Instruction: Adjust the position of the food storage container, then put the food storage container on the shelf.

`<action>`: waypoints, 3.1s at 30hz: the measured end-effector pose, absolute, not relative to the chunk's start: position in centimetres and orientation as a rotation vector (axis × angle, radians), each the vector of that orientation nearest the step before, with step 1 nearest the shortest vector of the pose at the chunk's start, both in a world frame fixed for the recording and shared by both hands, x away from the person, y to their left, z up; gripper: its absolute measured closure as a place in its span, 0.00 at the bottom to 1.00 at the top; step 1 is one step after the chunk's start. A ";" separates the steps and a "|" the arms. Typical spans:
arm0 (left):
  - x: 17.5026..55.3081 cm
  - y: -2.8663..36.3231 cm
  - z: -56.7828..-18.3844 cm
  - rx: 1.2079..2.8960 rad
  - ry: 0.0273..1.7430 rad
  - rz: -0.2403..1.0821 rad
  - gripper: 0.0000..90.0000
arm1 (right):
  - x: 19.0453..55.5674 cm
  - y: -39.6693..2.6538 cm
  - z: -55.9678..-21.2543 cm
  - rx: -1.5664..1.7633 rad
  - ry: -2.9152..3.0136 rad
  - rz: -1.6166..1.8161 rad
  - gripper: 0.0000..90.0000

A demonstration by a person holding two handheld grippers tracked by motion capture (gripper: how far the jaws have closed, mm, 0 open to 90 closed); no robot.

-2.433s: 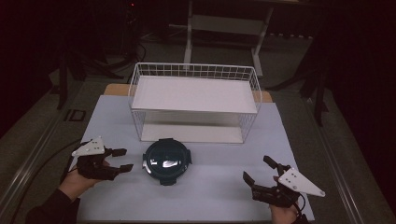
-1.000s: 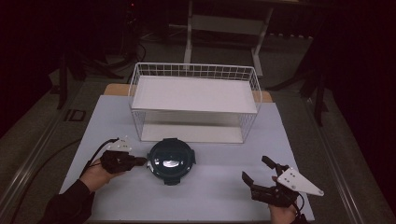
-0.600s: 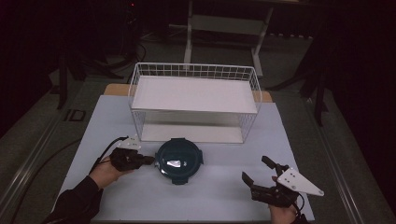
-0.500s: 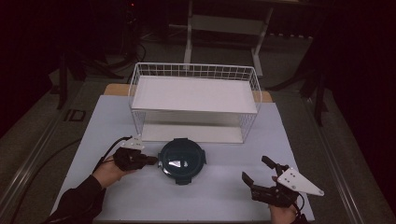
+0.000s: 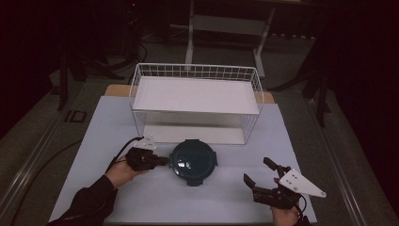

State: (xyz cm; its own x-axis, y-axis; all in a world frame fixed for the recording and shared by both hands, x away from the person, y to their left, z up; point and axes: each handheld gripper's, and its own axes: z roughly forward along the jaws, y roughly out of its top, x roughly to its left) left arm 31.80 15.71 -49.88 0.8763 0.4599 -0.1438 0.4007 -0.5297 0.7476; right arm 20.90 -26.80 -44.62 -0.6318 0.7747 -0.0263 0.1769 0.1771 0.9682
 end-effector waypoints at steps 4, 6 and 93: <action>32.0 15.1 -50.0 2.186 0.613 0.072 1.00 | 20.9 -26.7 -44.6 0.888 1.934 1.477 0.14; 32.1 14.7 -49.9 2.189 0.609 0.076 1.00 | 20.9 -26.7 -44.6 0.888 1.936 1.477 0.14; 35.4 14.1 -51.9 1.720 1.330 -0.624 0.36 | 22.4 -22.6 -43.0 0.832 2.035 1.489 0.11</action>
State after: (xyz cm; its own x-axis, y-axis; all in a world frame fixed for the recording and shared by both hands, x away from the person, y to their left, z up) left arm 35.45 14.12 -51.91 0.3095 0.5197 -0.7964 0.9446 -0.0717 0.3203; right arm 22.45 -22.65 -43.01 -0.6989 0.7147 -0.0274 0.1901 0.2225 0.9562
